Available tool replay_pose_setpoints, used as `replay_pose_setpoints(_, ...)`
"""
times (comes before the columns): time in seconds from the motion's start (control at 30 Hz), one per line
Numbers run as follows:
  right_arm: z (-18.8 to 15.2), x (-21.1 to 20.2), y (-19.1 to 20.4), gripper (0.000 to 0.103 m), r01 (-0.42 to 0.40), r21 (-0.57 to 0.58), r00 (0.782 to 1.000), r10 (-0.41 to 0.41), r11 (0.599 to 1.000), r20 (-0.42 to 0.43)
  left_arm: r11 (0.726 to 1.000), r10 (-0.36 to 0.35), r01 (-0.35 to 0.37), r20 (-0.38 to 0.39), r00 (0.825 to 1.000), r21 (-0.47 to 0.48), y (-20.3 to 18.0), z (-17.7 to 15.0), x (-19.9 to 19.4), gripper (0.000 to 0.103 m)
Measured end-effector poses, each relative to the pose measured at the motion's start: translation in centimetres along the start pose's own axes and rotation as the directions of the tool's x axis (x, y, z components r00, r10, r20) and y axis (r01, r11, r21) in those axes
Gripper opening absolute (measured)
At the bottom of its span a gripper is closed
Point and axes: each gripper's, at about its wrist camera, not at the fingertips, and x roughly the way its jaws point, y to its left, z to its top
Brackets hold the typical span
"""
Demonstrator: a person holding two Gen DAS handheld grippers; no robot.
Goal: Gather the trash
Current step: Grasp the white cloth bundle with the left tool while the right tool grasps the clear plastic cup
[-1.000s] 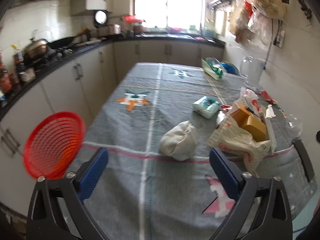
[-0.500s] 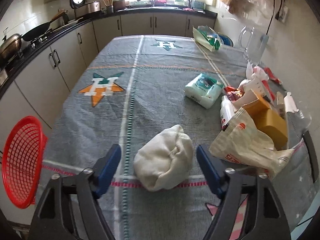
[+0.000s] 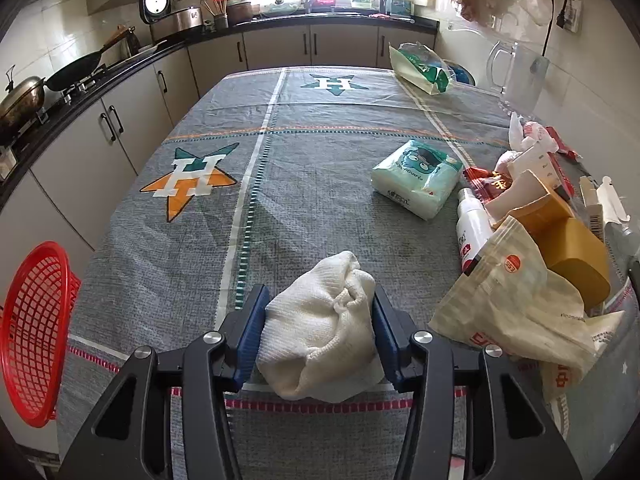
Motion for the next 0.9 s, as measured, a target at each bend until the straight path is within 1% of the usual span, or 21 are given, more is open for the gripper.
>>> replay_pose_setpoints(0.03, 0.2, 0.6, -0.1, 0.059, 0.001, 0.005, 1.000, -0.001, 1.000, -0.007, 1.000, 0.002, -0.002, 0.001, 1.000, 0.001, 0.0, 0.0, 0.0, 0.049)
replay_pose_setpoints(0.1, 0.5, 2.0, -0.4, 0.043, -0.001, 0.028, 0.999, 0.002, 1.000, -0.045, 1.000, 0.001, -0.001, 0.003, 1.000, -0.002, -0.1, 0.0, 0.0, 0.048)
replay_pose_setpoints(0.13, 0.4, 2.7, -0.5, 0.040, -0.019, 0.041, 0.998, 0.022, 0.999, -0.066, 1.000, 0.001, -0.001, 0.004, 1.000, -0.003, -0.1, 0.0, 0.0, 0.048)
replay_pose_setpoints(0.17, 0.4, 3.1, -0.5, 0.037, -0.040, 0.047, 0.997, 0.043, 0.998, -0.066, 1.000, -0.002, 0.002, 0.006, 1.000, -0.004, 0.0, -0.1, 0.0, 0.046)
replay_pose_setpoints(0.2, 0.3, 3.1, -0.3, 0.029, -0.054, 0.047, 0.997, 0.057, 0.997, -0.055, 1.000, -0.008, 0.008, 0.007, 1.000, -0.009, 0.0, -0.2, -0.1, 0.046)
replay_pose_setpoints(0.3, -0.2, 2.2, 1.0, 0.016, -0.077, 0.014, 0.996, 0.078, 0.997, -0.033, 0.999, -0.027, 0.027, 0.016, 1.000, -0.022, 0.2, -0.3, -0.3, 0.042)
replay_pose_setpoints(0.57, -3.8, -1.2, 6.3, 0.015, -0.173, -0.114, 0.984, 0.175, 0.978, 0.010, 0.994, -0.083, 0.085, 0.034, 0.996, -0.065, 1.1, -0.8, -1.4, 0.040)
replay_pose_setpoints(0.7, -6.0, -3.4, 9.5, 0.015, -0.241, -0.188, 0.968, 0.249, 0.952, 0.019, 0.992, -0.098, 0.102, 0.059, 0.993, -0.072, 1.4, -1.0, -2.5, 0.039)
replay_pose_setpoints(0.9, -9.1, -4.8, 14.2, 0.015, -0.333, -0.282, 0.940, 0.339, 0.900, -0.027, 0.990, -0.109, 0.117, 0.099, 0.989, -0.080, 1.9, -1.1, -4.4, 0.039)
